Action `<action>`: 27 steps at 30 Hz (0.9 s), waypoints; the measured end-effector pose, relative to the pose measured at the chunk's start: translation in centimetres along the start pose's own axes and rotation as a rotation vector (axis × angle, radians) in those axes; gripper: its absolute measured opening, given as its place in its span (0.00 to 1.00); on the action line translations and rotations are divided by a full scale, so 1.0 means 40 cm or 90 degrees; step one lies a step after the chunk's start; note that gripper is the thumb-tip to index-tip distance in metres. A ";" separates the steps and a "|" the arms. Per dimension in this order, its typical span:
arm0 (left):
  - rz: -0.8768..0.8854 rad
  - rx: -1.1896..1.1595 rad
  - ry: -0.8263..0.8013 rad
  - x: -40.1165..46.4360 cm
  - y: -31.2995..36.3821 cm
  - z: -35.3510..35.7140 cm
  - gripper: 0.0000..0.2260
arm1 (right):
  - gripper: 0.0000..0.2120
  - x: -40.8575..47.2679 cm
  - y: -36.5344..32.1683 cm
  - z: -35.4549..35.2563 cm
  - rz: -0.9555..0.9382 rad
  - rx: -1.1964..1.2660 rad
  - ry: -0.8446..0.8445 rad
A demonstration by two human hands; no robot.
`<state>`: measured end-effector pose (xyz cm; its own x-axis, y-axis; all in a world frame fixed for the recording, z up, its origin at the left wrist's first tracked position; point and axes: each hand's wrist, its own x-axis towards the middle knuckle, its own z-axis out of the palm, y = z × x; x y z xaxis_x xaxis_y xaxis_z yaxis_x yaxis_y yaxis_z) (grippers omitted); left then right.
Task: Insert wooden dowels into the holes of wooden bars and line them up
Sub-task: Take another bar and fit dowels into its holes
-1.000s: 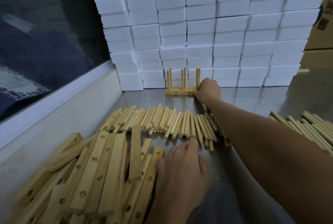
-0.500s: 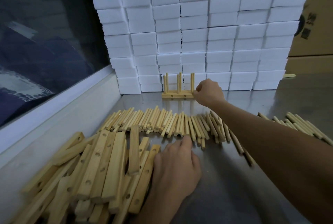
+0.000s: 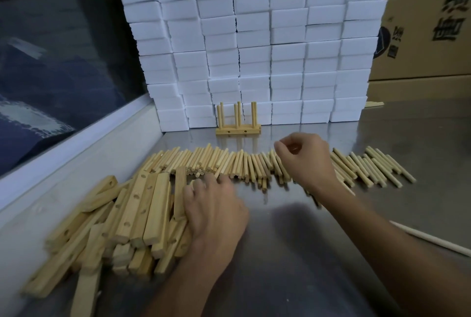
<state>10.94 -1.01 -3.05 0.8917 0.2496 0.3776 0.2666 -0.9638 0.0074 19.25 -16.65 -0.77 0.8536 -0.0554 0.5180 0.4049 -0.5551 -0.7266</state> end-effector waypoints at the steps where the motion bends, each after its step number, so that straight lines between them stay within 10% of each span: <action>1: -0.005 0.015 -0.013 -0.003 0.000 -0.003 0.14 | 0.03 -0.018 0.009 -0.009 -0.008 -0.004 0.011; 20: 0.034 -0.069 0.002 -0.001 -0.002 0.004 0.11 | 0.03 -0.116 0.078 -0.030 -0.121 -0.077 0.004; 27: 0.055 -0.403 0.132 0.008 0.006 0.023 0.13 | 0.05 -0.121 0.069 -0.030 -0.141 -0.071 -0.024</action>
<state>11.64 -1.07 -3.78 0.7948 0.2073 0.5704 -0.1245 -0.8642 0.4875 15.85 -18.92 -4.74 0.7602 0.1080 0.6406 0.5473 -0.6378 -0.5419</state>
